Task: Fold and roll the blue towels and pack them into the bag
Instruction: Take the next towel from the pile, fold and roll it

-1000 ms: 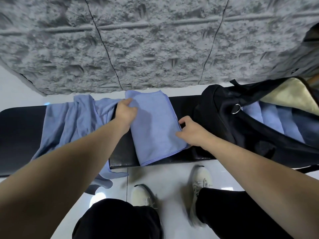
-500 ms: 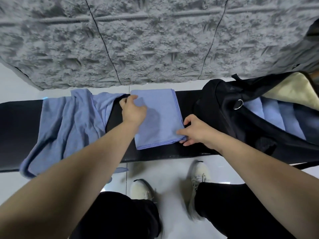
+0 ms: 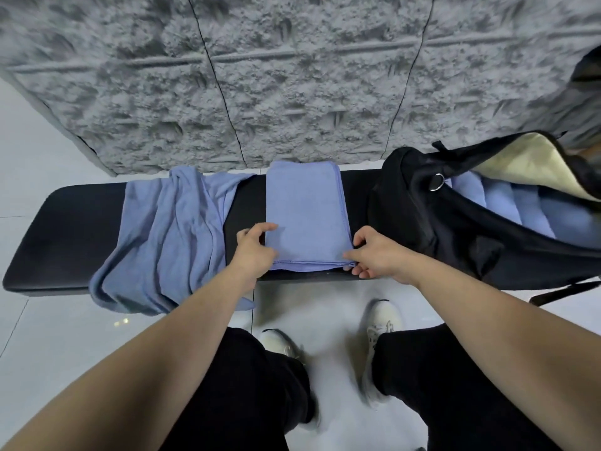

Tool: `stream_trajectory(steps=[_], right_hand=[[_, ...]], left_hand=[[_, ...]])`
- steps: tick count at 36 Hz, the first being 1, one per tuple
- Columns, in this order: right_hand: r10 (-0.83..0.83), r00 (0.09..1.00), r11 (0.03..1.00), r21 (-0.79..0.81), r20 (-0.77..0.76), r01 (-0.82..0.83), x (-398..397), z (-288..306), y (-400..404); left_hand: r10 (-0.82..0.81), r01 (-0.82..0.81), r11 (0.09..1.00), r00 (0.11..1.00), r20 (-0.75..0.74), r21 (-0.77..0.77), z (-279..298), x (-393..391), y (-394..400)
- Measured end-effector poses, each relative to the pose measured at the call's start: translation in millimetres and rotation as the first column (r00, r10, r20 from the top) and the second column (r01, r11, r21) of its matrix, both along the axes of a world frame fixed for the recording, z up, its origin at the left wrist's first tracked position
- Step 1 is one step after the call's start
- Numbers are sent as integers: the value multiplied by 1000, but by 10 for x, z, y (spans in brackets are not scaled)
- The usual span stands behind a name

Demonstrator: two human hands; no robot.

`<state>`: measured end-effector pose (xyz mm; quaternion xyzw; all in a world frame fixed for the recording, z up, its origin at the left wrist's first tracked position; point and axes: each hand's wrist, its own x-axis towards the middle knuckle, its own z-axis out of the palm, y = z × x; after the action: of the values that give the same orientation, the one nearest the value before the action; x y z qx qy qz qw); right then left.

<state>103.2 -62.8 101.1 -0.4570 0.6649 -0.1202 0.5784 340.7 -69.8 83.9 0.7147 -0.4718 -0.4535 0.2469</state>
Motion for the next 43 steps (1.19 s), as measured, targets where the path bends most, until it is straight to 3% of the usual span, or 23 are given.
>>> stream_trajectory(steps=[6,10,13,16,18,20,22,24,28,33,43], right_hand=[[49,997,997,-50,-57,-52,1,-6,142],[146,953,980,-91,-266,-175,-45,-102,188],[177,901,950,-171,-396,-262,-59,-117,211],[207,844,882,-279,-495,-380,-13,-104,242],[264,792,792,-344,-551,-504,26,-99,263],[329,720,630,-426,-611,-649,67,-107,285],[361,615,452,-445,-701,-773,115,-142,304],[337,515,351,-402,-788,-846,165,-185,320],[240,442,281,-374,-865,-884,252,-266,346],[173,377,328,-308,-910,-893,289,-358,344],[273,523,359,-419,-807,-834,169,-325,303]], left_hand=[[-127,132,991,982,137,-33,-9,74,116],[-219,241,970,933,284,-44,-35,101,159],[-219,296,945,890,399,-142,-7,136,158],[-347,467,849,846,406,-249,32,130,181],[-511,637,745,735,446,-195,40,106,219],[-614,761,638,597,516,-121,34,73,250],[-631,832,549,475,614,-78,28,35,262],[-608,870,493,360,708,-18,22,-17,274],[-556,904,418,178,812,88,-22,-154,294],[-482,886,415,21,876,208,-60,-267,323],[-525,901,427,177,833,78,-72,-271,322]])
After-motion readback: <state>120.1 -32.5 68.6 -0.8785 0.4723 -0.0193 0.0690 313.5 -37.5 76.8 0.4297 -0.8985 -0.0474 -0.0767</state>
